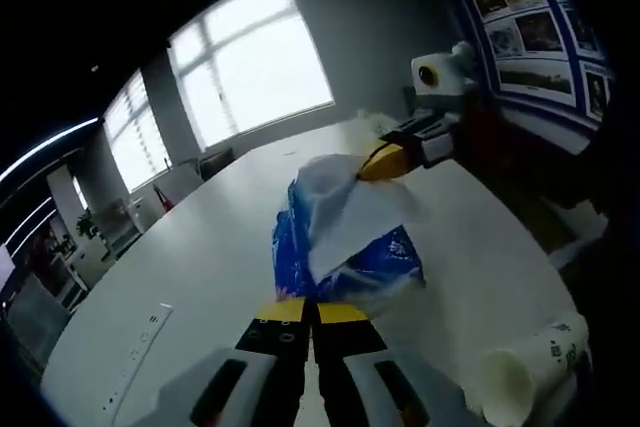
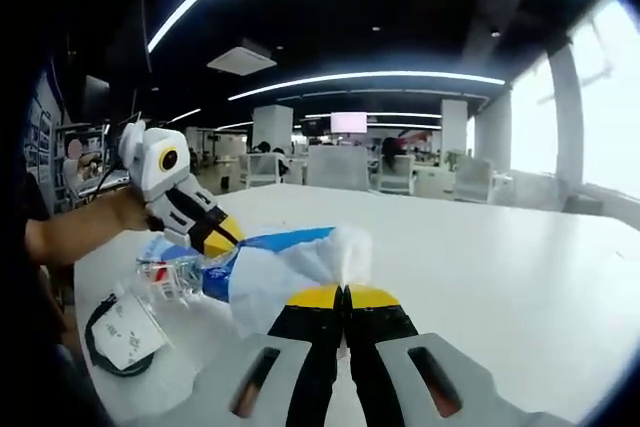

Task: Arrange the tabletop items into an orderly group along one side of the table until the central work area is clear of visible clutter.

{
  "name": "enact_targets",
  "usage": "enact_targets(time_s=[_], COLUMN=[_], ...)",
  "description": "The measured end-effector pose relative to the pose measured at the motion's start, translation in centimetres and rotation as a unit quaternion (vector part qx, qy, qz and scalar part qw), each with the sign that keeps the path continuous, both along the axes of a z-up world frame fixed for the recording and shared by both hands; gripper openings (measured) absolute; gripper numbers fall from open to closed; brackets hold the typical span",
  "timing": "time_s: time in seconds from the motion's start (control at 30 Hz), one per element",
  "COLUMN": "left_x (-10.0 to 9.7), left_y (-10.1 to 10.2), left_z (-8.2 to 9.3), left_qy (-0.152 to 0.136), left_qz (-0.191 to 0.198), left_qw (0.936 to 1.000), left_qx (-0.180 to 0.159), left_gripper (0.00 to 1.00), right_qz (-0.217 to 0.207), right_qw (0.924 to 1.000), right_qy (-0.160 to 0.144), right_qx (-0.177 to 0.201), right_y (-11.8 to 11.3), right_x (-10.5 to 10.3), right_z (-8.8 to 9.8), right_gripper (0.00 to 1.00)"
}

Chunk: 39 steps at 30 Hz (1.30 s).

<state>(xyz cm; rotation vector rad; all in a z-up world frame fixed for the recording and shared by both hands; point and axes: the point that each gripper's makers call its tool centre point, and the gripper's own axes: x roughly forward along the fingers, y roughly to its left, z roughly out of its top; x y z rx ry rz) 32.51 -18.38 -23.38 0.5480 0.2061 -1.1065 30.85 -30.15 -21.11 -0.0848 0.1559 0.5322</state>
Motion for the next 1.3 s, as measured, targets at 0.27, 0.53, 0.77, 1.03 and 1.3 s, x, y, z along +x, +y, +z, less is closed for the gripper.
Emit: enact_targets(time_s=[0.27,0.53,0.77,1.03,1.3], left_x=[0.9,2.0,3.3,3.5,4.0], left_y=[-0.3,-1.4,-1.7,-2.8,-3.0], left_z=[-0.5,-1.8,-3.1,-4.4,-5.4], left_qy=[-0.003,-0.003,-0.012,-0.024,-0.021], left_qz=[-0.001,-0.004,0.008,0.000,0.006], left_qw=[1.0000,0.9998,0.9994,0.9974,0.9962], left_qx=[0.009,0.017,0.031,0.067,0.084], left_gripper=[0.00,0.00,0.00,0.00,0.00], right_qz=[-0.005,-0.022,-0.024,-0.041,-0.045], right_qw=[1.0000,0.9997,0.9993,0.9985,0.9976], right_qy=[0.005,0.012,0.028,0.035,0.053], right_qx=[0.002,-0.006,-0.001,-0.006,0.001], right_y=[-0.5,-1.5,-1.8,-2.9,-3.4], right_x=[0.4,1.1,1.4,2.0,2.3], right_z=[-0.5,-2.0,-3.9,-5.1,-7.1], right_gripper=[0.00,0.00,0.00,0.00,0.00])
